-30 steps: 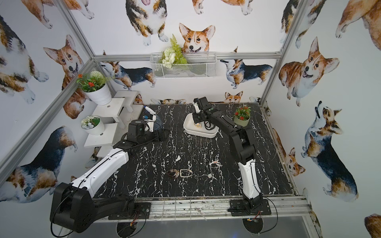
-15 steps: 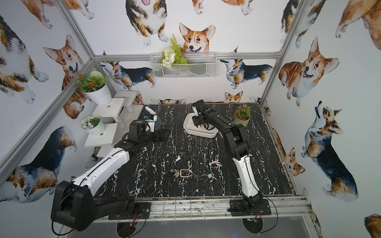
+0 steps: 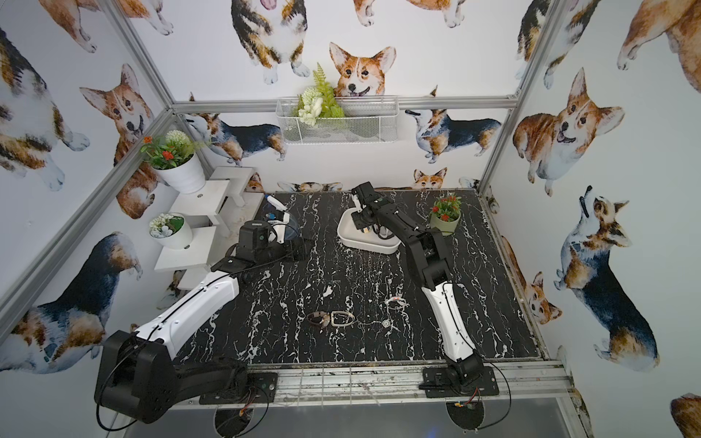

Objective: Put the watch into the storage box
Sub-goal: Place the watch in the storage box.

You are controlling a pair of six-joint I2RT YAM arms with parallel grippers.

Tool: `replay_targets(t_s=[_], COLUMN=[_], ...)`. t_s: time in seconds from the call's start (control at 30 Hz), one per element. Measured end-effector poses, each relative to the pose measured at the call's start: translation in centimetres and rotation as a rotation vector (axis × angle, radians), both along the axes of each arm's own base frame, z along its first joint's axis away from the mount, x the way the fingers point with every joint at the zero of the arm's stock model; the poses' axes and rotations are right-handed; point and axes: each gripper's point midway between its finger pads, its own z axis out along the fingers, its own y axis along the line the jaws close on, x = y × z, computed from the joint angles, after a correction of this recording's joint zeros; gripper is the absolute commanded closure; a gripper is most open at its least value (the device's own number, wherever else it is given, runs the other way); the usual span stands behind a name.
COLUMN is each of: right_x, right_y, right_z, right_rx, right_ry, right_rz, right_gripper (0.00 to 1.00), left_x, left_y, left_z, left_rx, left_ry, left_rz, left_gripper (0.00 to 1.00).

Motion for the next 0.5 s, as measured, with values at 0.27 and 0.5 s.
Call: replay_targets(t_s=[0.27, 0.5], right_x=[-0.2, -1.3], right_y=[-0.1, 0.8], right_z=[0.2, 6.0], right_rx=[-0.006, 0.019], right_ry=[0.008, -0.074], right_rz=[0.001, 0.035], right_gripper=[0.52, 0.51], left_x=[0.0, 0.2], left_y=[0.0, 0.5], left_z=[0.0, 0.0], left_rx=[0.002, 0.026], left_ry=[-0.001, 0.000], left_rz=[-0.002, 0.032], left_gripper=[0.00, 0.00])
